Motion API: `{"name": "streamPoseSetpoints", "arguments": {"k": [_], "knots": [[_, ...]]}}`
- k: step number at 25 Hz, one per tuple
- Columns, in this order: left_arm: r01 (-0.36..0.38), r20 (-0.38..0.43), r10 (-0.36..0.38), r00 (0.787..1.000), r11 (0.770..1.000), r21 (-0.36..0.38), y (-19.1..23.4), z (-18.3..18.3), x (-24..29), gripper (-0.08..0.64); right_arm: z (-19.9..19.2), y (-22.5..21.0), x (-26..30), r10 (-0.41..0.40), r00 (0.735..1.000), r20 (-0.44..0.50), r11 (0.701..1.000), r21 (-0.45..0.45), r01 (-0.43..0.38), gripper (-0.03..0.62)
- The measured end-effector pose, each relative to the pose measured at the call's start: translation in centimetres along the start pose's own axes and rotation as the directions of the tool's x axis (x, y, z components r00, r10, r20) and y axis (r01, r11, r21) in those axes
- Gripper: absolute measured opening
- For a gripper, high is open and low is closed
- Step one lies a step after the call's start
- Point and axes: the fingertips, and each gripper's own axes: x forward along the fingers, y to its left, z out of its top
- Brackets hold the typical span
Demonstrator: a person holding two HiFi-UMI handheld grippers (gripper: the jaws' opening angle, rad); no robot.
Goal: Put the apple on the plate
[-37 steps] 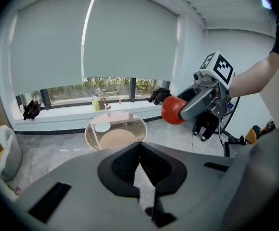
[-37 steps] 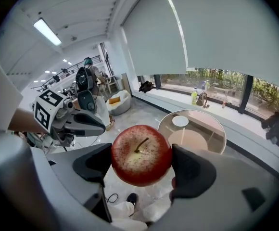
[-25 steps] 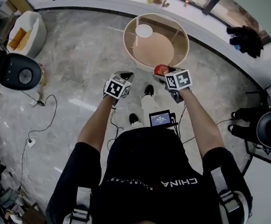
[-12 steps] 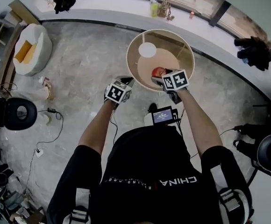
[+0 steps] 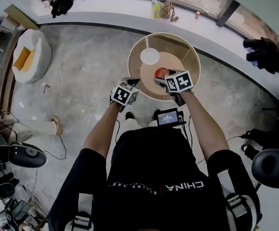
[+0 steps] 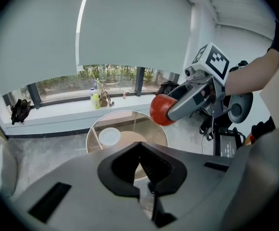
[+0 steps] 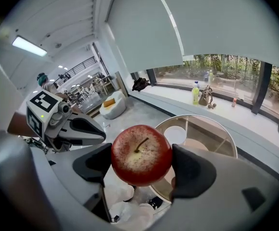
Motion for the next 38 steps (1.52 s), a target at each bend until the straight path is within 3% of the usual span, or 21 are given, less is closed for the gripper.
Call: {"name": "streamPoseSetpoints", "arguments": {"k": [6,12,25,31,35,38], "knots": [[0.036,0.021,-0.036,0.999,0.999,-0.011,2.4,2.1,0.4,0.017,1.4,-0.4,0.5,-0.045,0.999,0.009,0.998,0.034,0.044,0.411],[0.026,0.036,-0.024,0.999,0.997,-0.067,4.9,3.2,0.5,0.017,3.7,0.1,1.5,-0.088,0.995,0.042,0.996,0.036,0.086,0.411],[0.027,-0.035,-0.028,0.999,0.999,-0.043,6.7,3.2,1.8,0.017,4.3,-2.2,2.6,-0.085,0.995,0.048,0.994,0.073,0.081,0.411],[0.001,-0.068,-0.005,0.998,0.999,-0.052,6.8,3.6,4.3,0.017,3.5,-5.2,3.1,-0.072,0.997,0.013,0.995,0.076,0.07,0.411],[0.01,-0.098,-0.015,0.995,0.999,-0.049,7.5,4.2,7.2,0.017,2.7,-8.2,5.7,-0.038,0.999,-0.024,0.996,0.078,0.04,0.411],[0.004,-0.091,-0.01,0.996,0.998,-0.067,9.5,5.2,10.8,0.017,3.0,-11.2,8.6,-0.058,0.996,-0.06,0.997,0.037,0.061,0.411]]}}
